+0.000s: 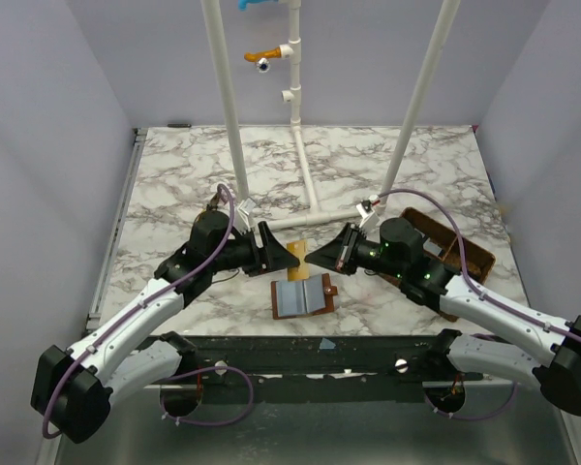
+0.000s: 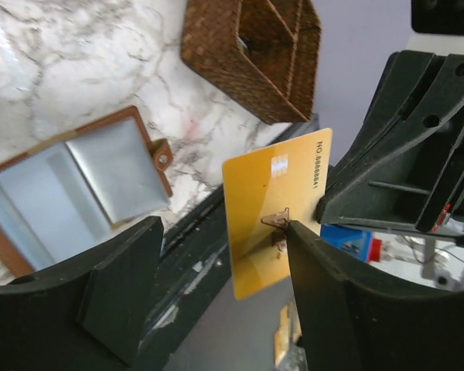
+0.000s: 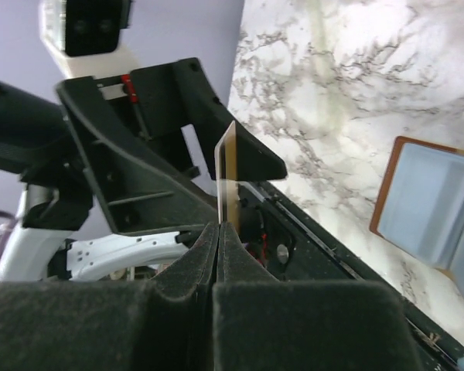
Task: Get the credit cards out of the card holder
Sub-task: Place the credit card in the storage box.
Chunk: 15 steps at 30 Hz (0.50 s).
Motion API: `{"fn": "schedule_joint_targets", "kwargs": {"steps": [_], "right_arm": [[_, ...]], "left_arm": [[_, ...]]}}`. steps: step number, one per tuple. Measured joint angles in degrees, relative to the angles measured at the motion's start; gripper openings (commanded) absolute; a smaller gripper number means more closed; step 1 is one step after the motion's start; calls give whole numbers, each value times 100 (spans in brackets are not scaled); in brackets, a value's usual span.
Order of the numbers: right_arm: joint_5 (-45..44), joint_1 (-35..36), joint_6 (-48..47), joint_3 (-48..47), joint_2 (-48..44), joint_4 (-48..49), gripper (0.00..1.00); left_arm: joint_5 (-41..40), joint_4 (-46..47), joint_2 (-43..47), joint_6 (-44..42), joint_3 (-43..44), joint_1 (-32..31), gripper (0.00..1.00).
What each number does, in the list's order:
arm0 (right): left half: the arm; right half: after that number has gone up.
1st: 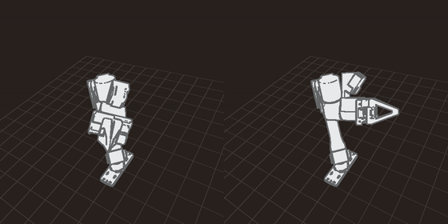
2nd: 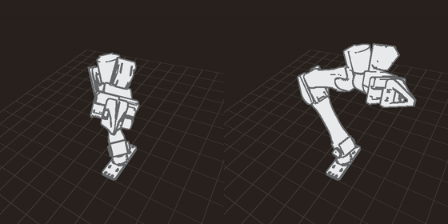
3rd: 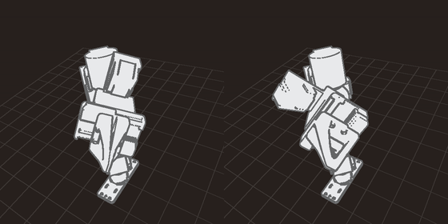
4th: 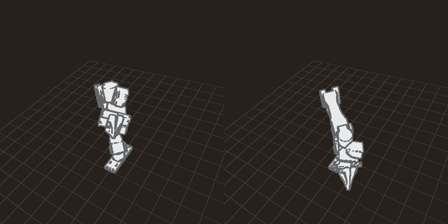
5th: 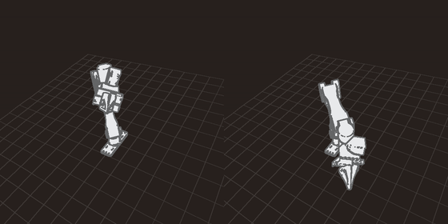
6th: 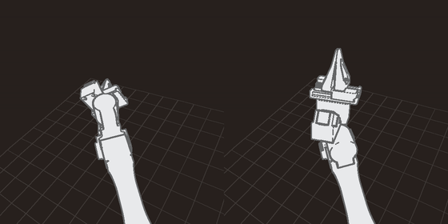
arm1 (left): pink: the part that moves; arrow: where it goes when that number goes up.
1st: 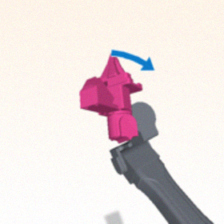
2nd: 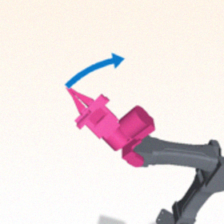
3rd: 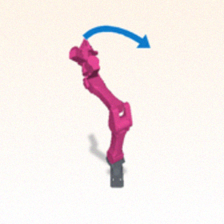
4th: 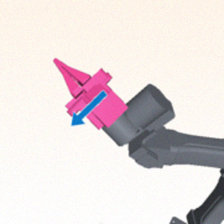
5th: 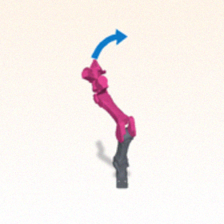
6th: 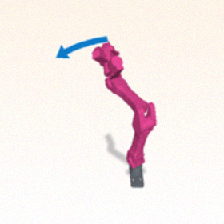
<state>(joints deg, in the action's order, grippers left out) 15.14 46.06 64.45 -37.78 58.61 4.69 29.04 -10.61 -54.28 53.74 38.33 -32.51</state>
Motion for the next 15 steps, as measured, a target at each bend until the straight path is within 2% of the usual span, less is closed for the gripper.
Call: {"fn": "schedule_joint_targets", "kwargs": {"steps": [3, 6, 9, 11, 12, 14, 15], "right_arm": [[136, -2, 57, -11, 13, 138, 1], [201, -2, 107, -11, 48, 188, 1], [234, -2, 142, -11, 50, 225, 1], [236, -9, 149, -9, 50, 221, 1], [229, -33, 138, -9, 55, 201, 1], [225, -57, 136, -7, 81, 153, 2], [227, -57, 133, -7, 85, 153, 7]], "left_arm": [[319, 407, 4, 282, -216, 33, 51], [509, 717, 22, 468, -273, 66, 35], [647, 977, 76, 621, -310, 90, 14], [697, 1095, 103, 704, -326, 125, 4], [726, 1154, 114, 750, -332, 151, 0], [800, 1311, 155, 824, -332, 164, 0], [815, 1338, 173, 846, -332, 164, 0]]}}
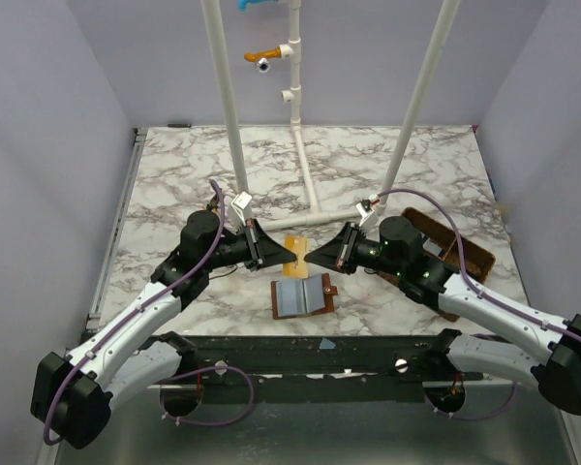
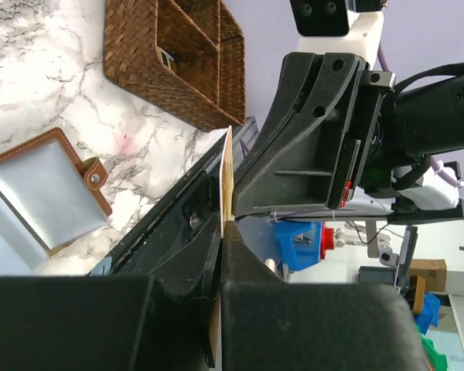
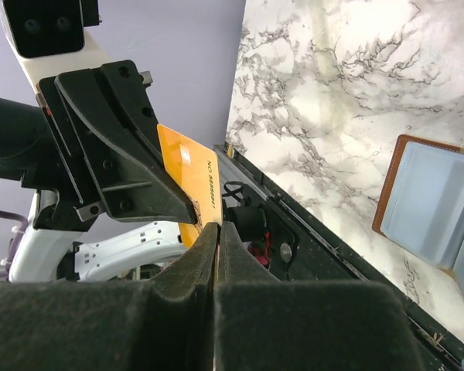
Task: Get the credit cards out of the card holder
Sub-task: Place the credit card in the storage box.
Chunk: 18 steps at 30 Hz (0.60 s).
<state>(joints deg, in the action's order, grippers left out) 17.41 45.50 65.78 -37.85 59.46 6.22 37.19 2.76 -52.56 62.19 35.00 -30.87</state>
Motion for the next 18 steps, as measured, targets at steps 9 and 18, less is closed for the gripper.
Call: {"fn": "schedule_joint_targets", "kwargs": {"steps": [9, 18], "right_arm": [[-116, 4, -210, -55, -33, -153, 69], [-1062, 4, -448, -251, -769, -1252, 100]], "left_arm": [[42, 22, 13, 24, 0, 0, 0], [33, -7, -17, -2, 24, -55, 0]]}}
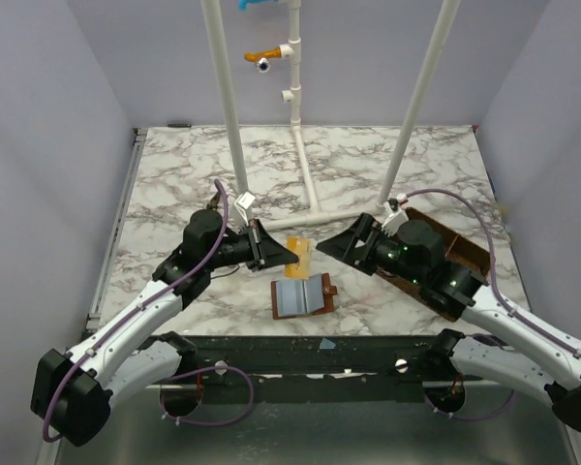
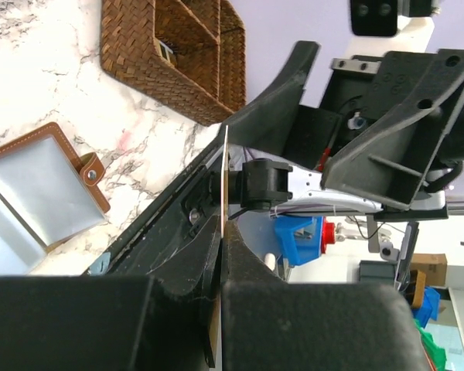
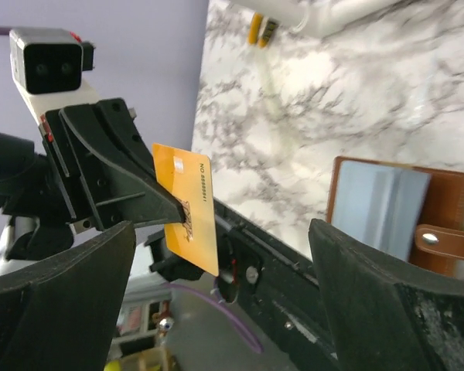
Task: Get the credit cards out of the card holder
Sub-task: Place the credit card in the storage box.
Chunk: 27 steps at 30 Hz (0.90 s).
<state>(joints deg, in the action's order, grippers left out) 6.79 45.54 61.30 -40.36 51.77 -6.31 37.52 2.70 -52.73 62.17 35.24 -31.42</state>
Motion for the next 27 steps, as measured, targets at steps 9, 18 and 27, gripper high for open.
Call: {"fn": "schedule_joint_targets", "kwargs": {"steps": [9, 18, 27], "right_arm": [[-1974, 4, 68, -376, -1137, -1893, 100], [-3386, 4, 667, -428, -1438, -3386, 100], [-4662, 7, 1593, -822, -1349, -4444, 100]], "left_arm": [[-234, -382, -586, -302, 844, -269, 0], [-448, -809, -2061, -660, 2284, -551, 0], [-658, -1416, -3213, -761, 3659, -699, 0]]}}
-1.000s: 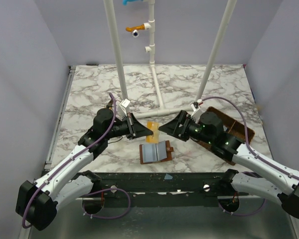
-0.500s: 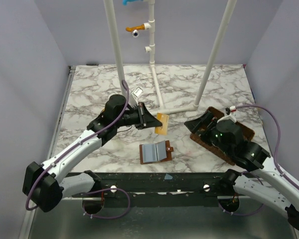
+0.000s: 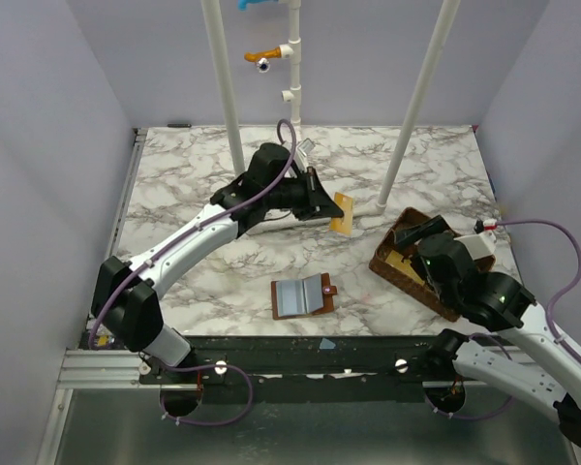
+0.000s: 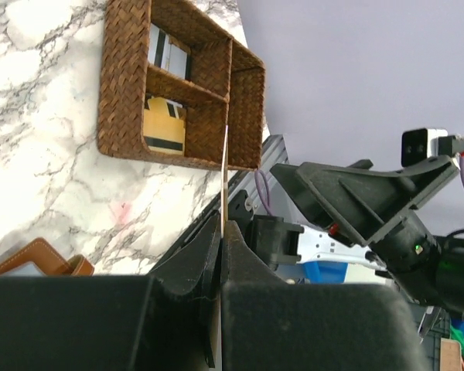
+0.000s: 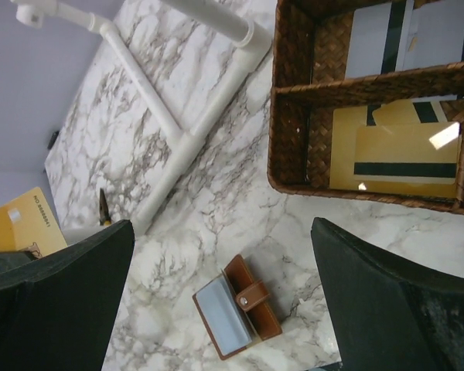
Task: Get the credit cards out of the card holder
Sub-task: Place the credit card in the storage box.
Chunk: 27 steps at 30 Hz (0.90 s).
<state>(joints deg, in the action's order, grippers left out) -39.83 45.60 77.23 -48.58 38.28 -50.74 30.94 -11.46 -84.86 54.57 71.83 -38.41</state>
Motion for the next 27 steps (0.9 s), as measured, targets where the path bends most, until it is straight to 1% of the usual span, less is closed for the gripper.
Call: {"fn": "schedule_joint_targets", "kwargs": {"steps": [4, 9, 12, 17, 21, 27], "right_arm": [[-468, 4, 186, -330, 308, -286, 100], [-885, 4, 103, -734, 826, -623, 100], [-1054, 4, -83, -767, 975, -675, 100], [-1180, 4, -420, -741, 955, -713, 100], [-1224, 4, -688, -706, 955, -721, 100], [-1239, 2, -1003, -450, 955, -625, 100]], "left_arm": [[-46, -317, -507, -76, 756, -63, 0], [-48, -514, -1161, -144, 1565, -153, 0], [-46, -588, -1676, -168, 2037, -229, 0], [-46, -614, -2159, -168, 2330, -295, 0], [-48, -686, -2345, -118, 2376, -343, 0], [-50, -885, -2625, -118, 2870, -525, 0]]}}
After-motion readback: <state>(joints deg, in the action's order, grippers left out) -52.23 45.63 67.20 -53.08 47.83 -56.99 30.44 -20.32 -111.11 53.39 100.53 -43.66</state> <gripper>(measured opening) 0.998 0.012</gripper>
